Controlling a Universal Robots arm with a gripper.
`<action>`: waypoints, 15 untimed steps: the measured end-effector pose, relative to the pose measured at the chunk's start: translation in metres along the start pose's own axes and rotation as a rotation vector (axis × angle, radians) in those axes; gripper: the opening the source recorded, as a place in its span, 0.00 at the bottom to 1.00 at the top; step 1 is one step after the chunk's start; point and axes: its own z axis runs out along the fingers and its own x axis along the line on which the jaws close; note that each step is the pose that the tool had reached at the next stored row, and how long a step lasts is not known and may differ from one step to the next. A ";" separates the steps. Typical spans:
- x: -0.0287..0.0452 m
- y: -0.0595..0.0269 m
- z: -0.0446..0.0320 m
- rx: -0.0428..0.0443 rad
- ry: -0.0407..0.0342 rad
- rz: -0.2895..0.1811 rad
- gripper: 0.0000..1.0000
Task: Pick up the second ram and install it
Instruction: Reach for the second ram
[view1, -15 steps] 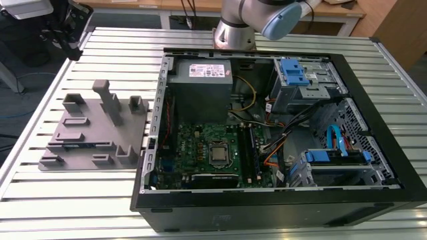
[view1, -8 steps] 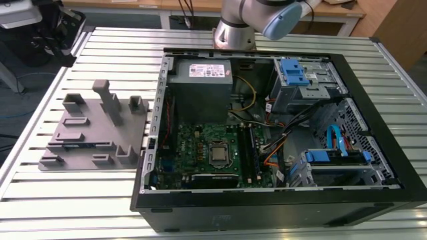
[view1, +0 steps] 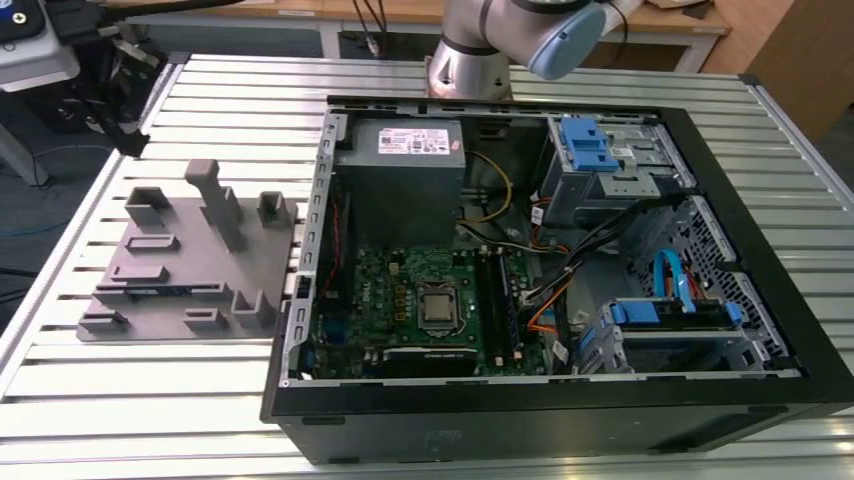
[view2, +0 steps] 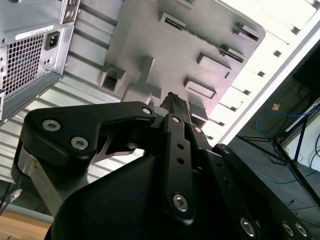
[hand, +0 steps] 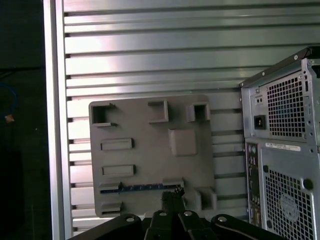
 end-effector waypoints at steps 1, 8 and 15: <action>0.0000 -0.0014 0.0017 0.0001 0.0001 0.000 0.11; 0.0017 -0.0098 0.0106 0.0001 0.0001 -0.001 0.11; 0.0030 -0.0154 0.0215 0.0002 0.0002 -0.001 0.11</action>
